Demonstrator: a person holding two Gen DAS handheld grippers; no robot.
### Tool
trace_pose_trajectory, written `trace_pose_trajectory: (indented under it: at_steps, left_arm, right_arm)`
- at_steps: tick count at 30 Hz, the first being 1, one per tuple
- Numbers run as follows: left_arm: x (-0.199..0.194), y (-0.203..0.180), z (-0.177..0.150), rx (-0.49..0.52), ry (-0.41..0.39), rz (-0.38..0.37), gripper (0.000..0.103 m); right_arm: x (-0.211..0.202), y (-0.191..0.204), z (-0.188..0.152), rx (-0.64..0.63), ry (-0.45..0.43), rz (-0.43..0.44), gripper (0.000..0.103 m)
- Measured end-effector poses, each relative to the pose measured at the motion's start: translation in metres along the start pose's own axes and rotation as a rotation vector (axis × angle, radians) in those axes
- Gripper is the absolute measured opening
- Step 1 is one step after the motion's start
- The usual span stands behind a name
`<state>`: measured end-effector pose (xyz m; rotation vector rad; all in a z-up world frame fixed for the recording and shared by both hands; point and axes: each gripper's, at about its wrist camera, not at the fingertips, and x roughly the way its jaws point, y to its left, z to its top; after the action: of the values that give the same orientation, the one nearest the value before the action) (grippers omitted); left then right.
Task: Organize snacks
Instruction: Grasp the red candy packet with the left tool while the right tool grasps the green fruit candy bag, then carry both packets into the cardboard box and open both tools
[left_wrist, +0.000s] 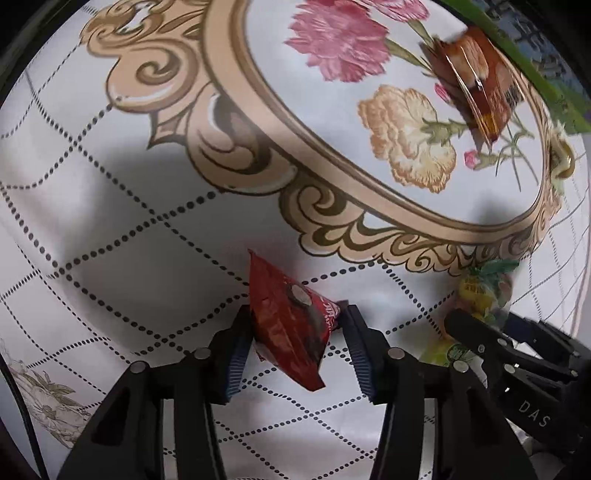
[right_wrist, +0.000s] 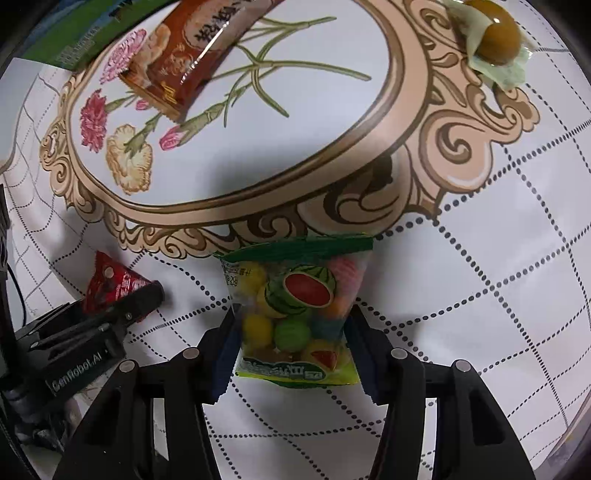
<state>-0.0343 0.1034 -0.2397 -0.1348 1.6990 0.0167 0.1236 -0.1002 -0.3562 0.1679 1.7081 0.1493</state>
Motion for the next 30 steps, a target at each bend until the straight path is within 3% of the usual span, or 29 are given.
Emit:
trace_pose_trajectory:
  at_steps: [1, 2, 7, 11, 16, 21, 24, 27, 30]
  left_arm:
    - [0.001, -0.003, -0.001, 0.004, -0.005, 0.007, 0.046]
    - [0.0, -0.006, -0.003, 0.013, -0.014, 0.021, 0.04]
    - [-0.018, -0.021, -0.014, 0.029, -0.07, 0.029, 0.037]
    - [-0.049, -0.029, -0.015, 0.024, -0.112, -0.029, 0.037]
    - [-0.119, -0.053, -0.006, 0.051, -0.22, -0.133, 0.037]
    - [-0.192, -0.073, 0.035, 0.116, -0.329, -0.216, 0.037]
    - [-0.225, -0.081, 0.077, 0.15, -0.379, -0.223, 0.037]
    - [-0.251, -0.084, 0.117, 0.153, -0.401, -0.208, 0.037]
    - [-0.251, -0.093, 0.162, 0.144, -0.397, -0.193, 0.037]
  right_arm:
    - [0.001, 0.002, 0.0, -0.009, -0.006, -0.008, 0.057]
    - [0.001, 0.003, -0.002, -0.016, -0.013, -0.011, 0.057]
    - [-0.013, 0.002, -0.009, -0.041, -0.051, 0.03, 0.053]
    - [-0.047, 0.003, -0.013, -0.051, -0.107, 0.091, 0.053]
    - [-0.113, -0.001, -0.007, -0.062, -0.208, 0.173, 0.053]
    - [-0.197, -0.013, 0.022, -0.076, -0.344, 0.214, 0.053]
    - [-0.239, -0.016, 0.058, -0.09, -0.405, 0.209, 0.053]
    - [-0.265, -0.018, 0.093, -0.099, -0.438, 0.17, 0.053]
    - [-0.274, -0.022, 0.134, -0.092, -0.44, 0.129, 0.053]
